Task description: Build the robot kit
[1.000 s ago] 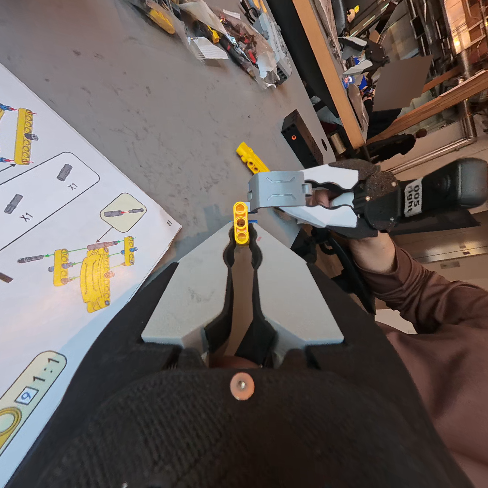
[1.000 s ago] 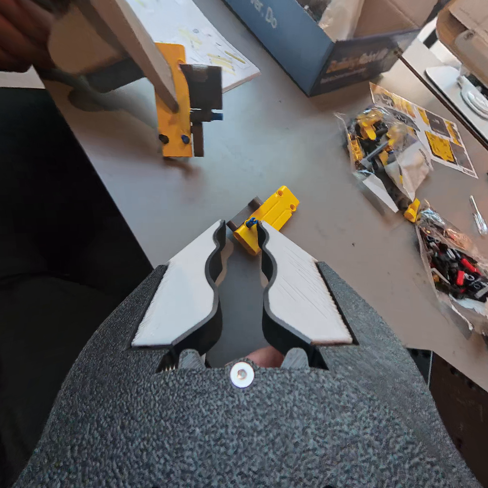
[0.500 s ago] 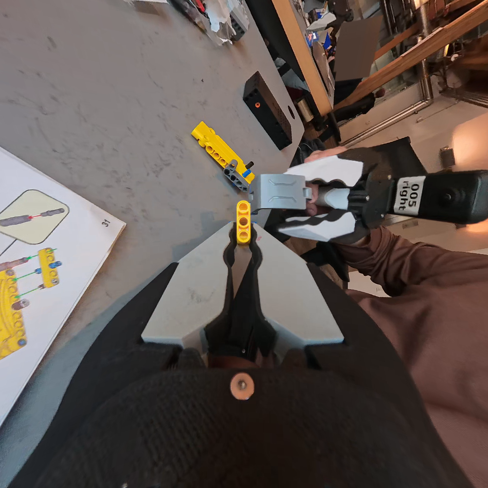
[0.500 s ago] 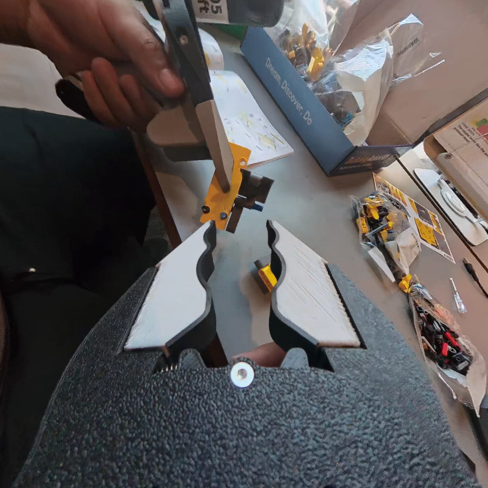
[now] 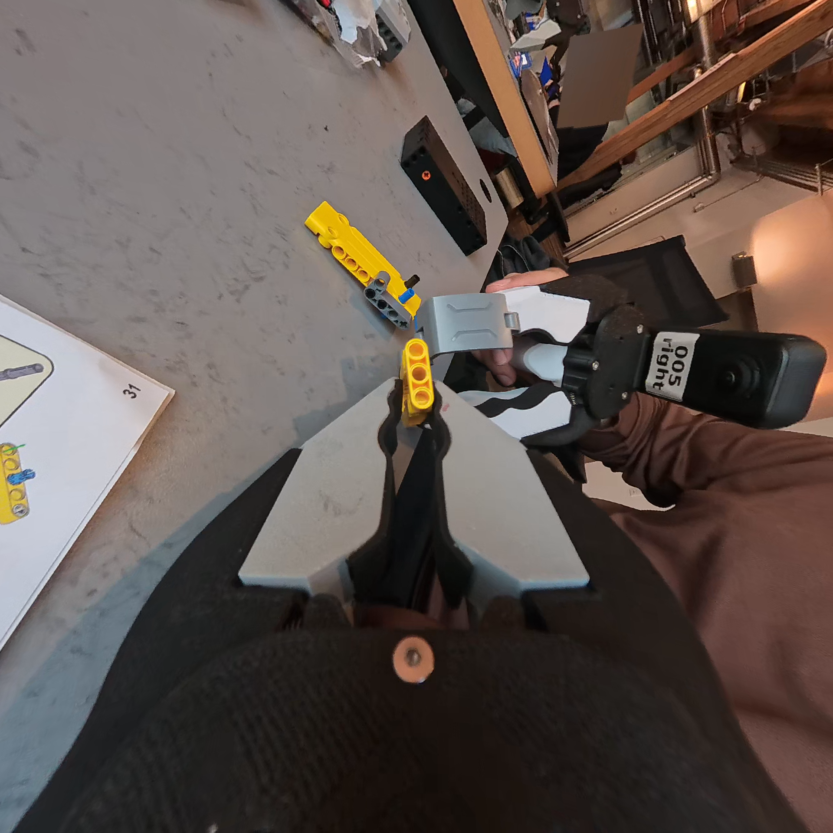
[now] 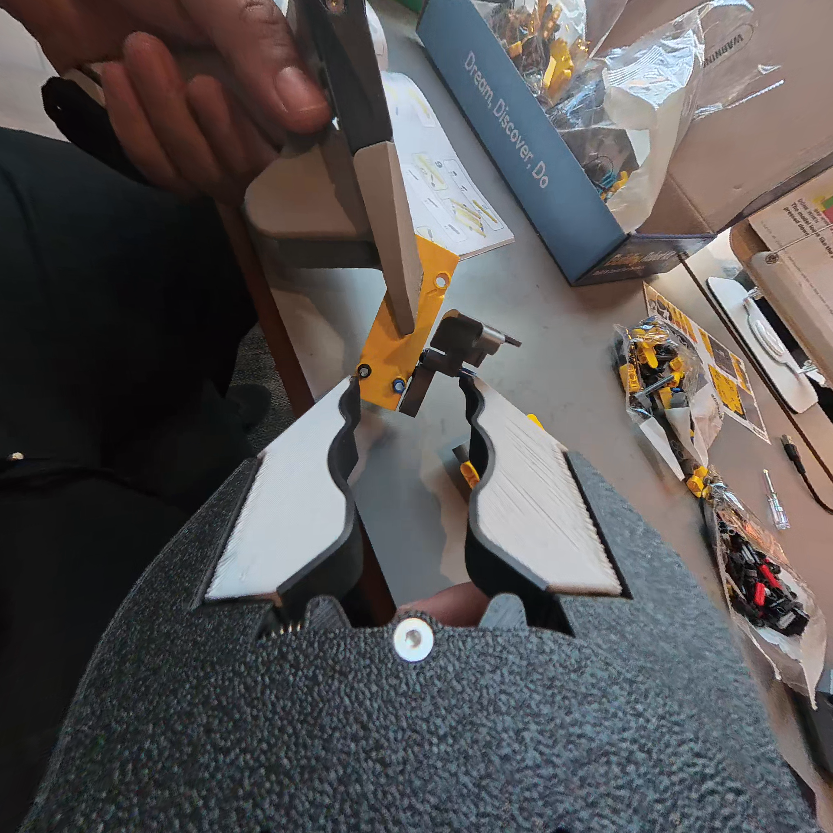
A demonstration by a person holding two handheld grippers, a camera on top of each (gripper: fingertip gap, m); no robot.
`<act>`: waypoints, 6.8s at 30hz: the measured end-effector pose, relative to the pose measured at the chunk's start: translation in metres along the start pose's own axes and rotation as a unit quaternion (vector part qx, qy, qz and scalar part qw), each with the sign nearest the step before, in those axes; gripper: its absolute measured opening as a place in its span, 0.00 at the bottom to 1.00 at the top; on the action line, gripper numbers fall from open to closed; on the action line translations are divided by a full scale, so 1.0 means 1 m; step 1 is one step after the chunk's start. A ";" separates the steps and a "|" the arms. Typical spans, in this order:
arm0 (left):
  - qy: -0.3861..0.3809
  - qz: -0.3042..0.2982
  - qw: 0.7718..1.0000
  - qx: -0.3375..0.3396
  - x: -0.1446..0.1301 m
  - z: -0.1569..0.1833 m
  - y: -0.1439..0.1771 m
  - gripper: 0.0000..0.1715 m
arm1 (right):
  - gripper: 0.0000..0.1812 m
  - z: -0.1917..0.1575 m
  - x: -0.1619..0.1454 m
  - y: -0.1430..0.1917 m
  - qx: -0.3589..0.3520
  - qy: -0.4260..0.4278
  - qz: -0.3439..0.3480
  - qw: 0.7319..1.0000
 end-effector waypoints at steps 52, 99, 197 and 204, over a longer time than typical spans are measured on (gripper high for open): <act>0.053 0.052 0.997 -0.004 0.015 -0.004 0.001 0.03 | 0.18 0.009 0.000 -0.008 -0.044 -0.047 -0.005 0.998; -0.188 0.008 0.960 0.206 0.015 -0.021 0.013 0.47 | 0.19 0.043 -0.038 0.033 0.008 -0.103 -0.036 0.994; -0.438 -0.090 0.888 0.107 0.039 0.002 -0.012 0.26 | 0.04 0.057 -0.003 -0.006 0.146 -0.006 0.010 0.989; -0.415 -0.120 0.893 0.129 0.034 -0.017 -0.034 0.15 | 0.04 0.050 0.006 -0.002 0.167 -0.004 0.039 0.985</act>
Point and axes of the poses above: each gripper's, where its closed fingertips meet, y back along the fingers, x out of its top, z = x × y across the jaws, the point moved 1 cm from there along y, back along the fingers, and after that the axes turned 5 degrees about x, right-handed, at the moved point
